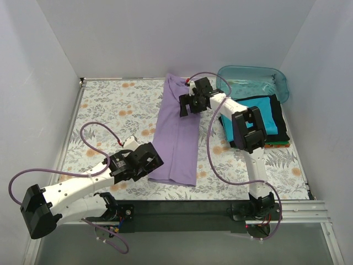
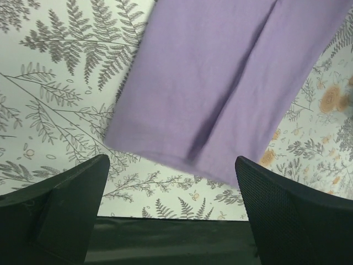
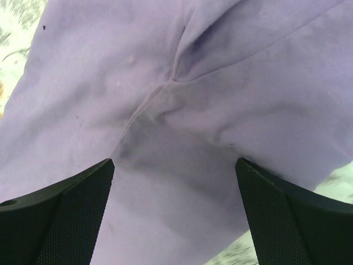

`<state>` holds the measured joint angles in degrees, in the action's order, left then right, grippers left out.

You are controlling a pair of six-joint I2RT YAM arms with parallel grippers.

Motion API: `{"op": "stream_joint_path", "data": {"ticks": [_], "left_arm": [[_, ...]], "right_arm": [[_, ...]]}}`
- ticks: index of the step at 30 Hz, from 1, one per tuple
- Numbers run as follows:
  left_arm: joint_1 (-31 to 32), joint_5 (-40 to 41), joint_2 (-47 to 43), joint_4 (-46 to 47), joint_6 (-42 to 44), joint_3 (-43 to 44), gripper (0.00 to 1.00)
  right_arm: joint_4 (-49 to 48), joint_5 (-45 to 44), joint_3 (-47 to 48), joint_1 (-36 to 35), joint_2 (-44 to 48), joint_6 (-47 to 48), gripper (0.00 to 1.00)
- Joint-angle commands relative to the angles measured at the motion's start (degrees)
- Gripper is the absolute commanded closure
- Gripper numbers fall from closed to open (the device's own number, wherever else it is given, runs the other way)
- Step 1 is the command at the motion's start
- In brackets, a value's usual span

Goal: Fold and stack the t-shirts
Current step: Fold the tshirt

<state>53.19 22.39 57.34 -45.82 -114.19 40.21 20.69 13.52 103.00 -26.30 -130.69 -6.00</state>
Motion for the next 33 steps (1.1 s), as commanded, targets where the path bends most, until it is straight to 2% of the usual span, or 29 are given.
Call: {"op": "stream_joint_path", "data": {"ticks": [1, 4, 8, 13, 14, 16, 17, 19, 20, 21, 24, 27, 28, 33], "left_arm": [[-0.5, -2.8, 0.1, 4.8, 1.4, -1.5, 0.02], [-1.9, -4.2, 3.7, 4.1, 1.5, -1.5, 0.02], [-4.0, -9.2, 8.9, 7.6, 4.2, -1.9, 0.03], [-6.7, -14.5, 14.5, 11.6, 6.8, -2.8, 0.2], [-7.0, -14.7, 15.2, 11.4, 6.4, -3.2, 0.29], [-7.4, -14.7, 16.3, 11.7, 5.7, -4.7, 0.38], [-7.5, -14.7, 16.4, 12.2, 5.5, -5.5, 0.47], [-8.1, -15.1, 16.0, 13.6, 5.4, -6.7, 0.54], [-8.2, -15.4, 16.0, 14.1, 5.6, -7.9, 0.57], [-8.4, -15.3, 15.8, 14.6, 5.7, -8.2, 0.57], [-8.5, -15.2, 15.7, 16.1, 5.7, -9.8, 0.73], [-8.7, -16.9, 17.2, 18.3, 6.9, -10.8, 0.89], [-8.7, -18.4, 17.6, 19.4, 7.4, -11.1, 1.0], [-8.7, -20.5, 18.5, 20.4, 6.9, -13.8, 1.0]], "right_arm": [[8.6, 1.2, 4.9, 2.7, -6.5, 5.8, 0.02], [11.7, 1.9, 8.7, 2.5, -4.7, 9.9, 0.02], [11.2, 5.9, 6.9, 1.9, 3.1, 10.6, 0.02], [10.2, 1.4, 0.7, -2.2, 16.0, 7.9, 0.02], [9.6, -2.4, -3.7, -3.0, 18.2, 7.2, 0.02], [6.9, -6.1, -9.9, -5.8, 25.5, 4.8, 0.02], [5.9, -9.2, -16.3, -6.7, 28.1, 3.6, 0.02], [2.3, -11.0, -24.1, -9.0, 35.9, -1.0, 0.02], [0.9, -11.3, -32.4, -9.6, 38.6, -2.4, 0.02], [-0.6, -11.9, -36.4, -10.3, 41.3, -4.0, 0.02], [-4.9, -13.3, -51.0, -14.2, 54.4, -12.0, 0.02], [-6.7, -15.4, -61.8, -17.3, 60.6, -18.9, 0.02], [-6.1, -15.6, -63.6, -19.6, 63.3, -20.6, 0.01], [-6.2, -18.1, -71.1, -28.3, 68.1, -29.6, 0.02]]}}
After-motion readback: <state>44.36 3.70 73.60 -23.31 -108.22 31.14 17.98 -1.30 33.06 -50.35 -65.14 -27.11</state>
